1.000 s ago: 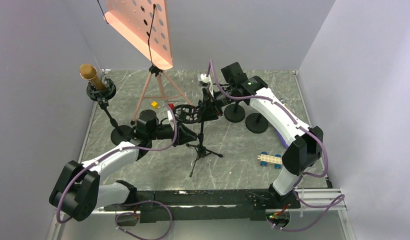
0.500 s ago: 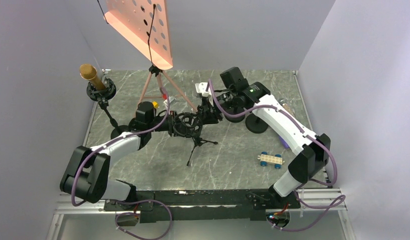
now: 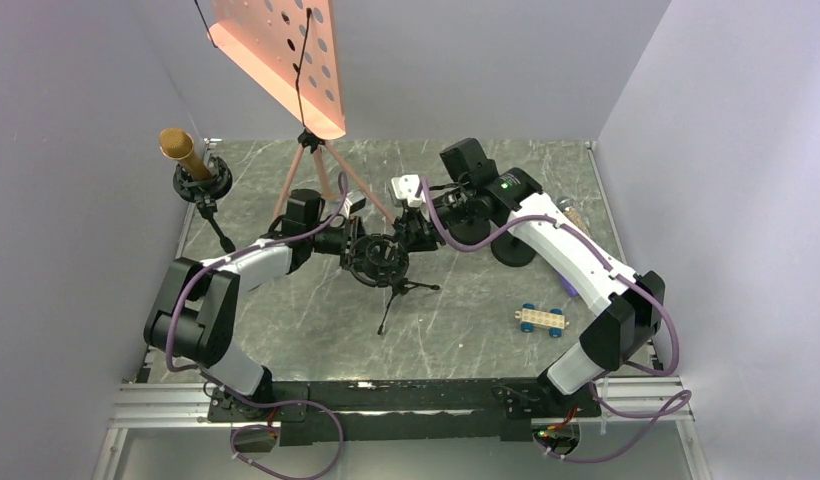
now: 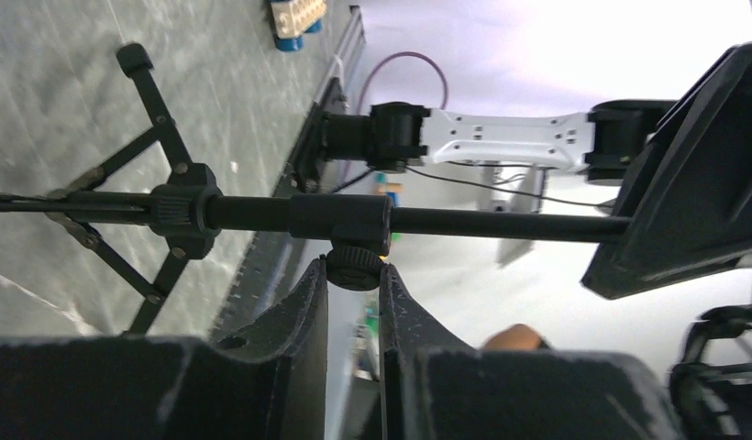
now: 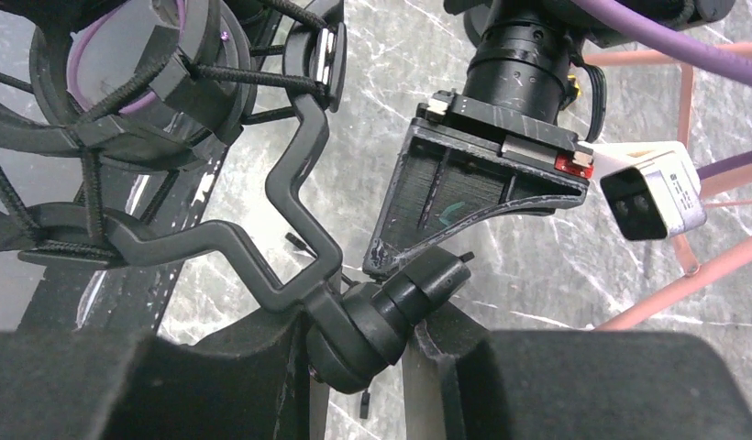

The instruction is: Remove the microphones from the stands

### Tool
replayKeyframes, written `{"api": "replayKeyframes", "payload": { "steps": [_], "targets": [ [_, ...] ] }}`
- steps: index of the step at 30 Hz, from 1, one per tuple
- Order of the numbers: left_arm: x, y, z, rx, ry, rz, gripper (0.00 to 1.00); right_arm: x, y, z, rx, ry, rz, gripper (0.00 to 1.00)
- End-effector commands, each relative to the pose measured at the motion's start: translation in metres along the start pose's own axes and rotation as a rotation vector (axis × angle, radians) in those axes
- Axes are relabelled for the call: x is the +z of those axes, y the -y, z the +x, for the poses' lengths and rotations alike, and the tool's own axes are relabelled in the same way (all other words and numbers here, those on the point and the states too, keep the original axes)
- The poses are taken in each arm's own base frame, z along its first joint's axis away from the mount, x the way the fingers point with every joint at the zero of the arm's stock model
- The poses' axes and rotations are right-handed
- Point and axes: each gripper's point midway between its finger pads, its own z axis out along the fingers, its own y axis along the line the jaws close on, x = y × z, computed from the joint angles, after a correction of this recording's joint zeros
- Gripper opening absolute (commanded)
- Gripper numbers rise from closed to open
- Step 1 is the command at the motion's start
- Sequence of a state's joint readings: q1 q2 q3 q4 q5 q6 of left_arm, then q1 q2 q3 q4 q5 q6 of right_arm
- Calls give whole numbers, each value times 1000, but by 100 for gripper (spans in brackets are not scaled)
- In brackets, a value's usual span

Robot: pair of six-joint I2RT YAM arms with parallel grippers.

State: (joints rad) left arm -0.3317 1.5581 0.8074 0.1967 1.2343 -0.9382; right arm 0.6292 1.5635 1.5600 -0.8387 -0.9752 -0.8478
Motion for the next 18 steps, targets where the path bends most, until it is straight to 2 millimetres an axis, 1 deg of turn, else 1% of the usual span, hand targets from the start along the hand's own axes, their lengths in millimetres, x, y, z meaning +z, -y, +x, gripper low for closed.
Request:
{"api": "replayKeyframes", "payload": {
  "steps": [1, 2, 5, 7, 9, 12, 13, 15, 17, 18],
  "targets": [
    [-14, 43, 8, -125, -123, 106, 1, -2, 7, -6, -125, 9, 11, 0],
    [-16, 42, 8, -163, -128, 107, 4, -2, 6, -5, -126, 7, 11, 0],
    [-23, 34, 8, -274, -117, 93, 23, -1, 6, -3, -119, 5, 10, 0],
    [-29, 26, 5, -296, -76, 78, 45, -1, 7, -3, -112, 6, 13, 0],
    [-36, 23, -2, -284, -28, 69, 59, 0, 8, -3, -104, 9, 18, 0],
    [-48, 27, -15, -167, 32, 69, 68, -2, 10, -3, -79, 14, 17, 0],
    [-50, 26, -18, -135, 45, 48, 73, -3, 12, -3, -67, 17, 15, 0],
    [-55, 23, -21, -33, 62, -31, 76, -5, 14, -3, -46, 25, 12, 0],
    [-61, 12, -24, 195, 57, -196, 78, -8, 18, -3, -21, 35, 9, 0],
    [-63, 7, -25, 343, 36, -273, 78, -9, 19, -2, -1, 39, 5, 0]
  ]
}}
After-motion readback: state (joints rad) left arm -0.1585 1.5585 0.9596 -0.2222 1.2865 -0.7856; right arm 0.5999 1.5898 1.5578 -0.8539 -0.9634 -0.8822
